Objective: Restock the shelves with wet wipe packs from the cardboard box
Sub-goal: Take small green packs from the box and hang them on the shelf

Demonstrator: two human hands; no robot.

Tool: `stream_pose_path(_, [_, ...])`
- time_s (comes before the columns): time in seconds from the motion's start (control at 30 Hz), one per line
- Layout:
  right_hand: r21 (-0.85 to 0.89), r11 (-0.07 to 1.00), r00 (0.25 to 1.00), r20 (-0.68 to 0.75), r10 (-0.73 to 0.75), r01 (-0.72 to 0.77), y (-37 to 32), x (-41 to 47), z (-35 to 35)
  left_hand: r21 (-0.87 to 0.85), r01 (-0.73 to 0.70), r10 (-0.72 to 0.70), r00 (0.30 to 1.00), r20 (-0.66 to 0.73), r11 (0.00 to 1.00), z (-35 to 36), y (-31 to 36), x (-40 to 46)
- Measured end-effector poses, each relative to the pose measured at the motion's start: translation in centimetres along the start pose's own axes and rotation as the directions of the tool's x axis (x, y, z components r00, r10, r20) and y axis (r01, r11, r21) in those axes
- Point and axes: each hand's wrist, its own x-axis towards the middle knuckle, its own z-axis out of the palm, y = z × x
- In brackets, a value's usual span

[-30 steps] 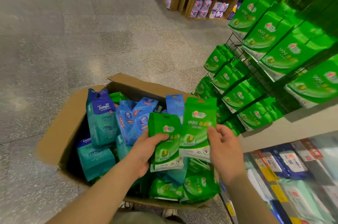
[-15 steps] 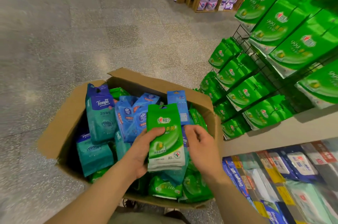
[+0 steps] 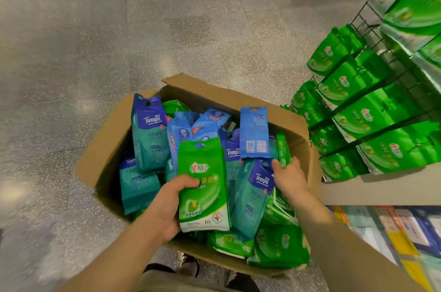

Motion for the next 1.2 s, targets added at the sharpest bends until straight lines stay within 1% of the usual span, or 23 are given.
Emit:
stream_pose_path(0.03, [-0.007,1.000,0.999,0.032,0.019,-0.019,-0.1,-0.2,-0.3,-0.025,-0.008,0.007,1.000,-0.005,1.000,-0.1,0.0,-0.1])
stream_pose_path(0.13, [-0.083,0.996,0.997,0.079,-0.018,0.025,-0.2,-1.1,-1.4,-0.071,-0.041,0.041,0.999,-0.003,0.997,-0.2,0.1,-0.4])
stream_pose_path(0.2, [-0.075,0.996,0.998,0.010,-0.056,0.056,-0.6,-2.4,-2.5,-0.064,-0.038,0.039,0.999,0.010,0.997,-0.2,0.2,-0.6])
stream_pose_path(0.23, [-0.030,0.997,0.997,-0.031,-0.069,0.068,-0.9,-3.4,-3.1,-0.058,-0.034,0.035,0.999,0.014,0.998,-0.1,0.3,-0.6])
stream_pose_path(0.3, [0.089,0.984,0.982,-0.115,-0.147,0.157,-1.2,-5.7,-4.2,-0.045,-0.033,0.034,0.999,0.018,0.998,0.2,0.7,-0.8])
stream_pose_path(0.33, [0.149,0.969,0.974,-0.140,-0.178,0.199,-1.4,-7.1,-4.5,-0.042,-0.033,0.034,0.999,0.021,0.999,0.3,0.8,-0.8])
stream_pose_path(0.4, [0.238,0.943,0.967,-0.162,-0.199,0.234,-1.4,-9.4,-5.0,-0.043,-0.026,0.027,0.999,0.032,0.999,0.8,1.0,-1.1])
stream_pose_path(0.47, [0.359,0.906,0.972,-0.142,-0.185,0.225,-1.6,-11.2,-5.3,-0.045,-0.029,0.031,0.999,0.043,0.999,1.2,1.1,-1.3])
stream_pose_path(0.57, [0.569,0.803,0.984,-0.080,-0.158,0.175,-2.6,-13.6,-5.4,-0.027,-0.031,0.033,0.996,0.084,0.999,2.3,1.5,-1.9])
stream_pose_path(0.6, [0.624,0.765,0.985,-0.052,-0.164,0.161,-3.2,-14.6,-5.4,-0.014,-0.037,0.039,0.994,0.098,0.999,2.7,1.6,-2.2])
stream_pose_path(0.67, [0.676,0.721,0.976,0.011,-0.216,0.152,-4.3,-16.7,-5.2,0.026,-0.057,0.054,0.991,0.123,0.998,3.6,1.8,-2.7])
stream_pose_path(0.73, [0.665,0.724,0.960,0.036,-0.277,0.184,-5.1,-18.8,-4.8,0.064,-0.081,0.071,0.987,0.145,0.995,4.3,1.7,-3.0])
stream_pose_path(0.83, [0.571,0.764,0.922,0.029,-0.385,0.301,-5.9,-20.7,-4.0,0.061,-0.092,0.080,0.981,0.179,0.994,4.9,1.4,-3.2])
stream_pose_path(0.9, [0.473,0.782,0.893,-0.025,-0.449,0.406,-6.3,-21.4,-3.6,0.045,-0.071,0.060,0.976,0.211,0.996,5.0,1.0,-3.1])
stream_pose_path(0.97, [0.416,0.770,0.862,-0.077,-0.500,0.484,-6.5,-22.1,-3.2,0.033,-0.063,0.053,0.967,0.249,0.997,4.9,0.6,-2.9])
stream_pose_path(1.03, [0.337,0.782,0.844,-0.085,-0.530,0.525,-6.4,-22.3,-2.8,0.031,-0.051,0.040,0.961,0.274,0.998,4.8,0.4,-2.9])
stream_pose_path(1.13, [0.107,0.807,0.814,-0.060,-0.577,0.580,-5.5,-21.6,-2.3,0.039,-0.026,0.014,0.957,0.290,0.999,4.6,0.3,-2.8])
stream_pose_path(1.17, [0.106,0.815,0.821,-0.058,-0.567,0.570,-5.2,-21.3,-2.2,0.041,-0.028,0.015,0.959,0.284,0.999,4.6,0.4,-2.8])
stream_pose_path(1.2, [0.170,0.829,0.845,-0.078,-0.528,0.533,-4.8,-21.0,-2.4,0.040,-0.032,0.020,0.963,0.269,0.999,4.5,0.5,-2.7])
